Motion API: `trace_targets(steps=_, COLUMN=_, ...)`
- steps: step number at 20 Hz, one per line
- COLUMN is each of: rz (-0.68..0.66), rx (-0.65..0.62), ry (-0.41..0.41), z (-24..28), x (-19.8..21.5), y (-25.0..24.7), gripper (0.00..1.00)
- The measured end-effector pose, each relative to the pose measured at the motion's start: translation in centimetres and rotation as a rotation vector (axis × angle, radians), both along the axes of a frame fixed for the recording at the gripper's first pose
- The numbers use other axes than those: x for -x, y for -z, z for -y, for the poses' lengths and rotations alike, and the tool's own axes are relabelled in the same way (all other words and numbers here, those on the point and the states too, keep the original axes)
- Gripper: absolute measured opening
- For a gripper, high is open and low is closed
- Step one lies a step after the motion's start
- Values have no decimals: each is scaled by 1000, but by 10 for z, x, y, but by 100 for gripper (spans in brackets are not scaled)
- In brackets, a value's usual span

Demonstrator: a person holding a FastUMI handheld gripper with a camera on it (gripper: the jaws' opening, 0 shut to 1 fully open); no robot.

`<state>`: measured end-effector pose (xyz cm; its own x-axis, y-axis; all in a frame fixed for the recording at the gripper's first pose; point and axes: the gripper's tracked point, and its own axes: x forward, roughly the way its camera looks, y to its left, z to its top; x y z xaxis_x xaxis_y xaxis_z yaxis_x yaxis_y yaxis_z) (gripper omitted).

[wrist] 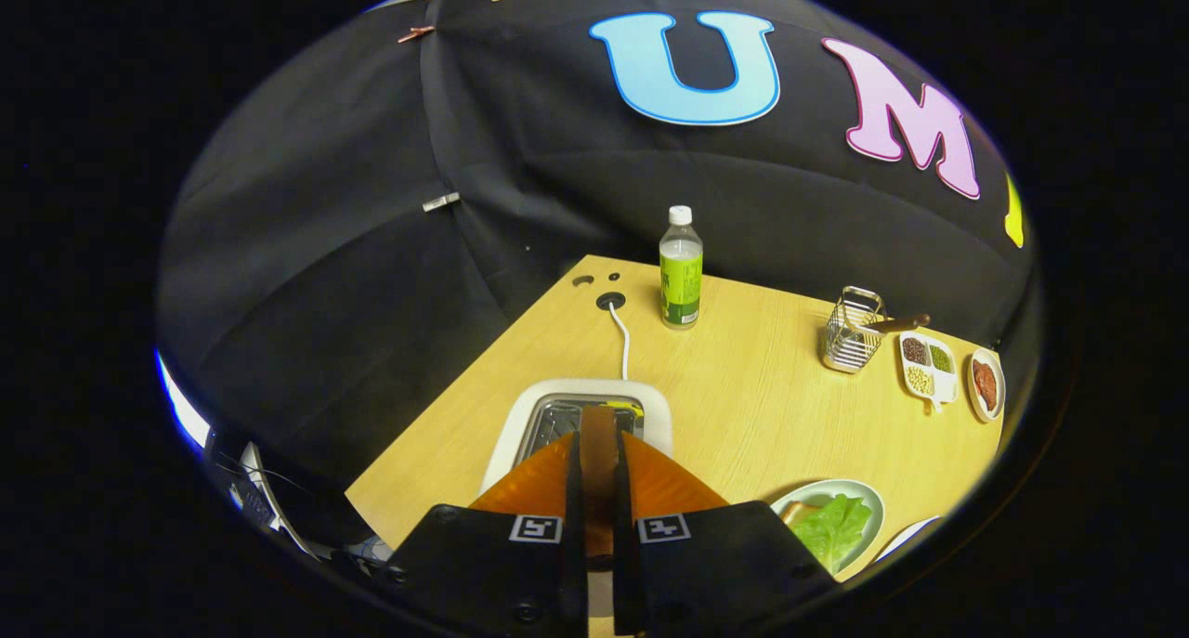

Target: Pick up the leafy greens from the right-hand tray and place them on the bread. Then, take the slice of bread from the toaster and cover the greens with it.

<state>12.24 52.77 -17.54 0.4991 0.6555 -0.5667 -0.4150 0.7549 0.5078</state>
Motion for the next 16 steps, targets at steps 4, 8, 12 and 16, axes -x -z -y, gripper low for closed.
trace_targets(steps=4, rz=23, rx=-84, ry=39, z=26, x=-11, y=-41, gripper=15)
trace_targets(steps=8, rz=76, rx=-142, ry=101, z=78, x=-23, y=-81, gripper=15)
trace_targets(steps=12, rz=119, rx=-121, ry=192, z=148, x=-32, y=-85, gripper=15)
trace_targets(steps=16, rz=76, rx=-61, ry=283, z=205, x=-24, y=-41, gripper=15)
